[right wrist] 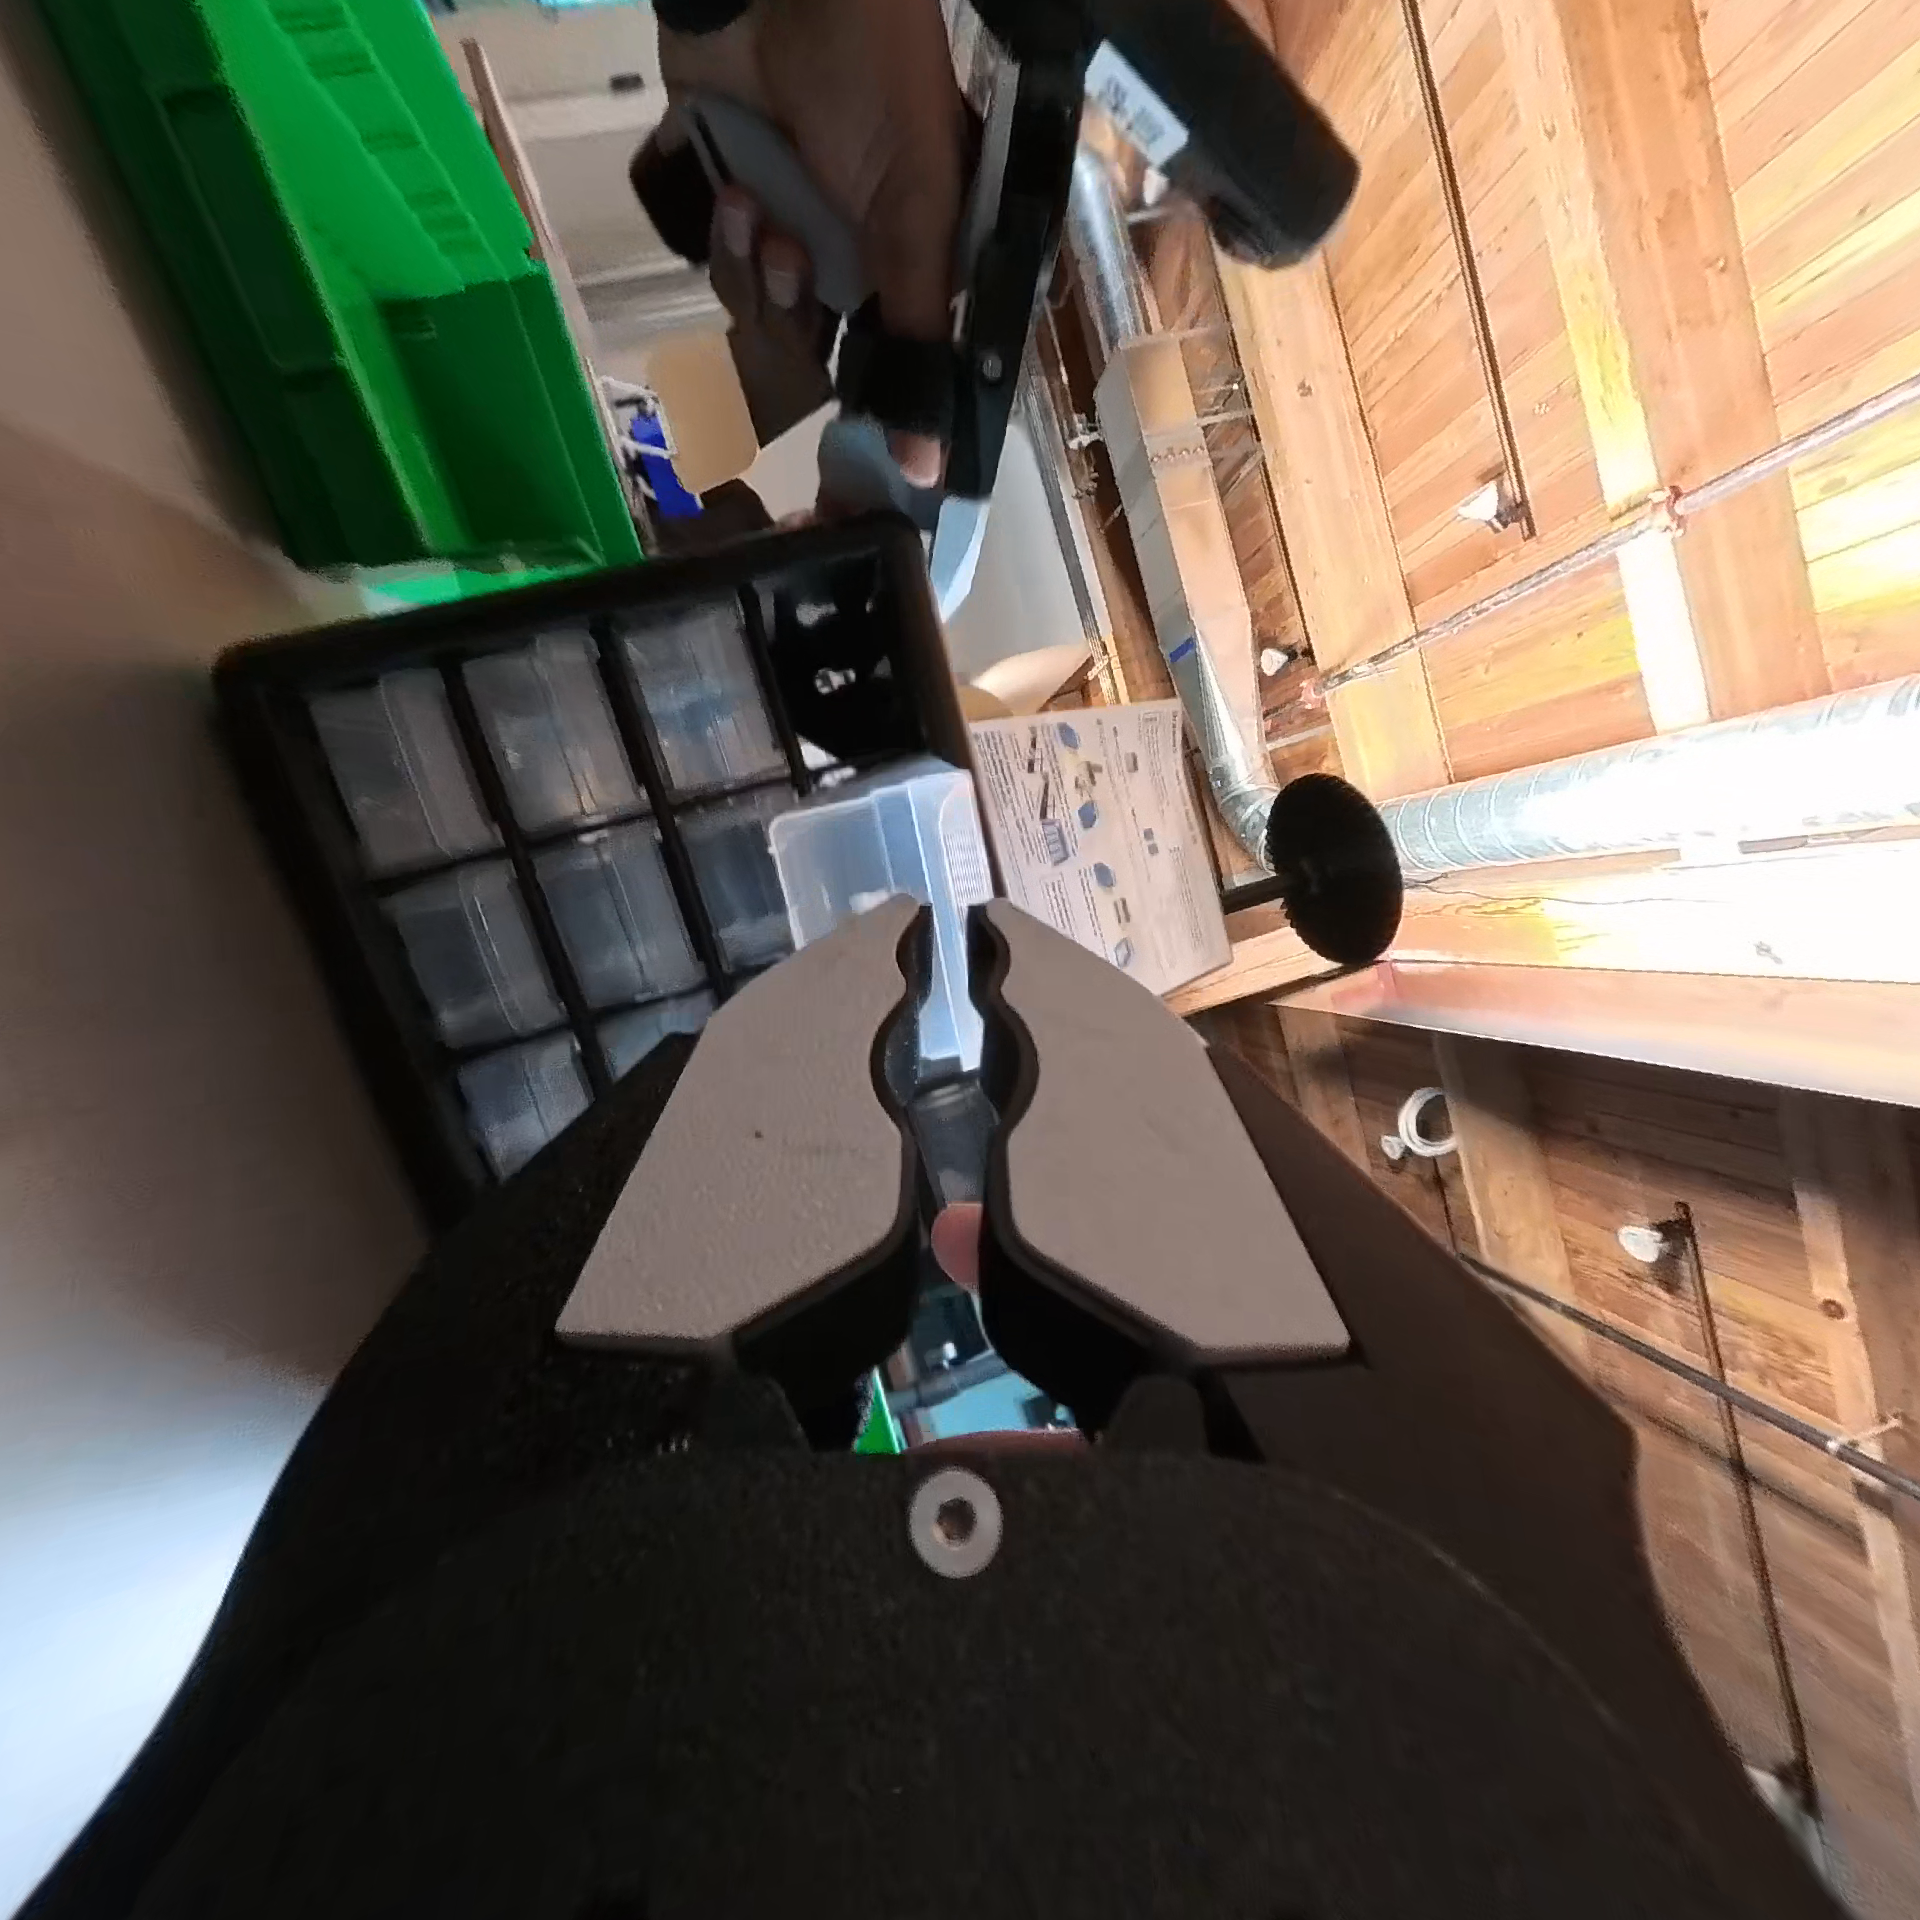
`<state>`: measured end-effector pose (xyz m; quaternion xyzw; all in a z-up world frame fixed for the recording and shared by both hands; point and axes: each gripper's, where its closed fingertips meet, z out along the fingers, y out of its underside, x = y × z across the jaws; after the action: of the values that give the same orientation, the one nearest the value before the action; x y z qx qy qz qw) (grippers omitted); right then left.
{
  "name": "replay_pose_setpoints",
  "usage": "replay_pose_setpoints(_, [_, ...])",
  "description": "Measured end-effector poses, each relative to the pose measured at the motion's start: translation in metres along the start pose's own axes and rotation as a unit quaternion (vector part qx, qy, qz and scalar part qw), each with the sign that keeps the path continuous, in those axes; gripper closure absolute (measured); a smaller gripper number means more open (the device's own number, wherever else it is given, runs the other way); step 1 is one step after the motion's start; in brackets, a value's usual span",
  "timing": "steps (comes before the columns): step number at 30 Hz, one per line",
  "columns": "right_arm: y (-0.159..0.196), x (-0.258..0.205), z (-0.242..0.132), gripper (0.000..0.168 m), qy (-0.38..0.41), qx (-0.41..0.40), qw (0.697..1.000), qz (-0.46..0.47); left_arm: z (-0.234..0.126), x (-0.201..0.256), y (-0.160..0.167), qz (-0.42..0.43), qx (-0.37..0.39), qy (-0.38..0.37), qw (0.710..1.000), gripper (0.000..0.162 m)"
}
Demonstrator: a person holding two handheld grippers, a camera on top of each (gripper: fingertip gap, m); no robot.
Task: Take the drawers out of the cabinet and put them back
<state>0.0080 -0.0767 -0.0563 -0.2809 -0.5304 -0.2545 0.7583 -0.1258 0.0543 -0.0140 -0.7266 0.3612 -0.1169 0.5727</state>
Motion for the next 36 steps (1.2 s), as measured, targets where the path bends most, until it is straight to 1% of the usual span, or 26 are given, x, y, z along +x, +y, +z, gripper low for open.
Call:
replay_pose_setpoints(1, [0.004, 0.000, -0.002, 0.162, 0.001, -0.001, 1.000, -0.003, 0.001, 0.000, 0.000, 0.000, 0.001, -0.001, 1.000, 0.162])
replay_pose_setpoints(3, [0.002, 0.001, -0.005, 0.163, 0.005, 0.004, 1.000, 0.000, 0.002, 0.000, -0.001, -0.002, 0.003, -0.001, 1.000, 0.162])
replay_pose_setpoints(6, [-0.012, -0.002, -0.004, 0.163, 0.006, 0.017, 1.000, 0.006, 0.002, 0.001, -0.001, -0.001, 0.002, -0.002, 1.000, 0.162])
replay_pose_setpoints(11, [-0.012, 0.007, -0.003, 0.163, 0.011, 0.035, 0.999, 0.005, 0.002, 0.002, -0.002, 0.016, -0.004, -0.008, 1.000, 0.162])
replay_pose_setpoints(14, [-0.009, 0.018, -0.003, 0.164, 0.012, 0.039, 0.999, 0.008, -0.004, 0.014, -0.004, 0.050, -0.010, 0.016, 0.999, 0.162])
replay_pose_setpoints(16, [-0.007, 0.015, -0.005, 0.164, 0.006, 0.048, 0.999, 0.007, -0.010, 0.023, -0.008, 0.062, -0.009, 0.034, 0.997, 0.161])
replay_pose_setpoints(18, [-0.004, 0.006, -0.007, 0.164, -0.003, 0.052, 0.999, 0.000, -0.017, 0.038, -0.012, 0.066, -0.009, 0.066, 0.996, 0.149])
replay_pose_setpoints(20, [0.001, -0.001, -0.009, 0.163, -0.011, 0.050, 0.999, -0.001, -0.022, 0.052, -0.008, 0.085, -0.031, 0.093, 0.992, 0.133])
replay_pose_setpoints(21, [0.003, -0.004, -0.010, 0.163, -0.011, 0.049, 0.999, 0.000, -0.022, 0.057, -0.004, 0.100, -0.046, 0.097, 0.989, 0.129])
replay_pose_setpoints(23, [0.006, -0.006, -0.012, 0.164, -0.012, 0.049, 0.999, 0.002, -0.020, 0.062, 0.001, 0.126, -0.064, 0.091, 0.986, 0.129])
replay_pose_setpoints(25, [0.005, -0.004, -0.014, 0.164, -0.010, 0.049, 0.999, 0.002, -0.016, 0.057, 0.000, 0.145, -0.073, 0.062, 0.985, 0.129])
replay_pose_setpoints(28, [-0.009, -0.001, -0.020, 0.168, -0.009, 0.076, 0.997, 0.004, -0.012, 0.047, 0.005, 0.174, -0.094, 0.016, 0.980, 0.129])
replay_pose_setpoints(31, [-0.014, 0.003, -0.023, 0.168, -0.009, 0.073, 0.997, 0.005, -0.011, 0.044, 0.006, 0.181, -0.102, 0.005, 0.978, 0.130])
replay_pose_setpoints(36, [-0.002, 0.007, -0.025, 0.168, -0.014, 0.056, 0.998, 0.009, -0.010, 0.043, 0.007, 0.178, -0.100, 0.002, 0.979, 0.130])
